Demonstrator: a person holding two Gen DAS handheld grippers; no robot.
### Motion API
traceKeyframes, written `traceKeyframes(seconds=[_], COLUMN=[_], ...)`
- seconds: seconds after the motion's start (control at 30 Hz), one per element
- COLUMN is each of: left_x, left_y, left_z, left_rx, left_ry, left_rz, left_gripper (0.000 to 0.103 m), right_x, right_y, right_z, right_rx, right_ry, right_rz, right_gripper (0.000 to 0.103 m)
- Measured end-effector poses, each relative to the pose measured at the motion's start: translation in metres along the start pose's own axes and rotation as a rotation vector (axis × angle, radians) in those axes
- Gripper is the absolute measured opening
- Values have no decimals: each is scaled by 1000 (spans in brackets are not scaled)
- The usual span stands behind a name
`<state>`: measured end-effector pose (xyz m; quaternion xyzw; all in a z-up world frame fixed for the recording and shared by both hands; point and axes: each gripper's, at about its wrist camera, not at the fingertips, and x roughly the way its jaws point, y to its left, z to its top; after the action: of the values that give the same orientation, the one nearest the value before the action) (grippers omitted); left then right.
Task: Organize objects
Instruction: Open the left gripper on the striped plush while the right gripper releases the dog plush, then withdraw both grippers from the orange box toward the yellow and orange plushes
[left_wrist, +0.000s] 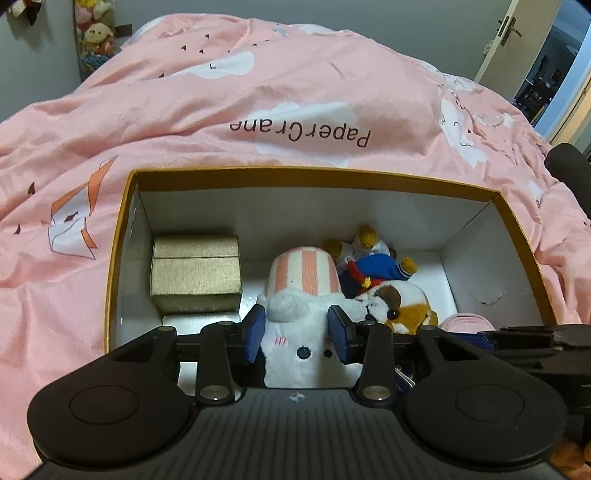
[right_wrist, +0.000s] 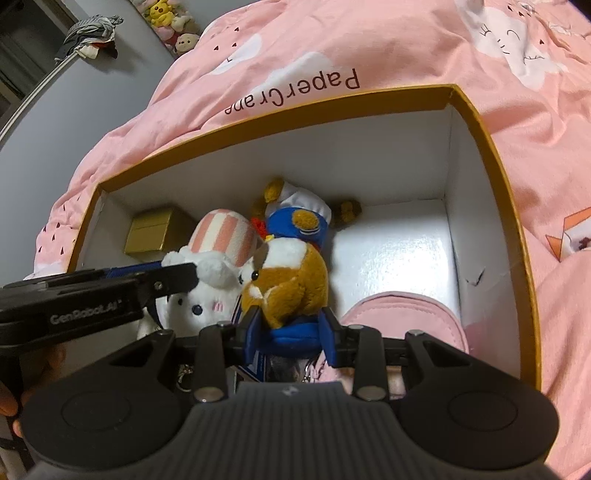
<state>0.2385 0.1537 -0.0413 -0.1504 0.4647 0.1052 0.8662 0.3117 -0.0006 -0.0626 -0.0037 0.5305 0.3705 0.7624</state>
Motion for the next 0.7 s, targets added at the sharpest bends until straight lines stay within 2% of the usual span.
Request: traceKeyframes(seconds=[0.1,0.33,0.43,0.53,0.7], left_x=[-6,-53,-85,-112,-140], left_y=[-1,-7,-17,-31,-57], left_z=[-1,-15,-27,-46,-77], left_rx=[6,32,57,91,162], left_ry=[-20,-158,-224,-274,-290], left_rz=[-1,-39,-89,-162,-250], left_gripper=[46,46,46,46,44], right_x=[-8,-54,-83,-112,-151], right_y=[4,18,23,27,25], right_z=[-3,-18,-32,-51,-89], right_rx=[-32,-123,-163,-204,-247], right_ry=[-22,-146,-213,-288,-372], right_rz=[-10,-13,0,-23,-49], right_gripper=[40,41,42,42,42])
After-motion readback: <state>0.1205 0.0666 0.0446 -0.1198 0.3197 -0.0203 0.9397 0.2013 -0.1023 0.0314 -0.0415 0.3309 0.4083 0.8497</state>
